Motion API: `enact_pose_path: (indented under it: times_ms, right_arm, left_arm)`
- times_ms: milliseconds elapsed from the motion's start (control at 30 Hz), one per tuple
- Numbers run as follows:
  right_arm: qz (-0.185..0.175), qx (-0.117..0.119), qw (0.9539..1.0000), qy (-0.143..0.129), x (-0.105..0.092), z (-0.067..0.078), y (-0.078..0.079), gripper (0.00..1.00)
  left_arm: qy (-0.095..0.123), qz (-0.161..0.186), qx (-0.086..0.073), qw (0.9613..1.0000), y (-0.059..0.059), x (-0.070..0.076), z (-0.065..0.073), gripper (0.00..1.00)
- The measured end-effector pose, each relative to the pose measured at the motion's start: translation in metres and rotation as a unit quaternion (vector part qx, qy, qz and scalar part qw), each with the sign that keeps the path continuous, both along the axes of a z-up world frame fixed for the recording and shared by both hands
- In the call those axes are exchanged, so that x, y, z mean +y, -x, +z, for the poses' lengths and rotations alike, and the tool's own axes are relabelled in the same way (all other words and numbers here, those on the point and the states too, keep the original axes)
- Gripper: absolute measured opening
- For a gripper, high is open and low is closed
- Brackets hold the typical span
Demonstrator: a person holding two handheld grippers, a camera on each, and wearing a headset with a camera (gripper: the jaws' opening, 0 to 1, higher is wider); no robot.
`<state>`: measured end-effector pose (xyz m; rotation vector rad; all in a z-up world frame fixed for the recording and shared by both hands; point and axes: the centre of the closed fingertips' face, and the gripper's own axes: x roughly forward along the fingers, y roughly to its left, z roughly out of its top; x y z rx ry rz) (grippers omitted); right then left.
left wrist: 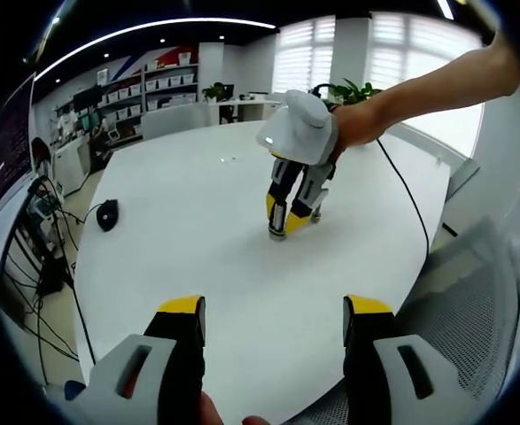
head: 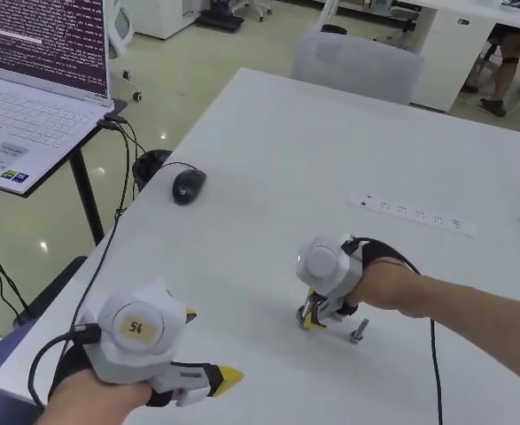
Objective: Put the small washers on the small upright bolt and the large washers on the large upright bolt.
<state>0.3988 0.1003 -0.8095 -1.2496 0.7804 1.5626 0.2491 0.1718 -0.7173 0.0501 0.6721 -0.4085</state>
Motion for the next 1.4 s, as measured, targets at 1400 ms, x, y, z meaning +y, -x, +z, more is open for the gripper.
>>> enact_pose_path:
  times_ms: [1400]
  right_arm:
    - [-0.270, 0.039, 0.9424, -0.194, -0.048, 0.025, 0.025, 0.37]
  left_arm:
    - [0.005, -0.025, 0.014, 0.9996, -0.013, -0.019, -0.017, 0.62]
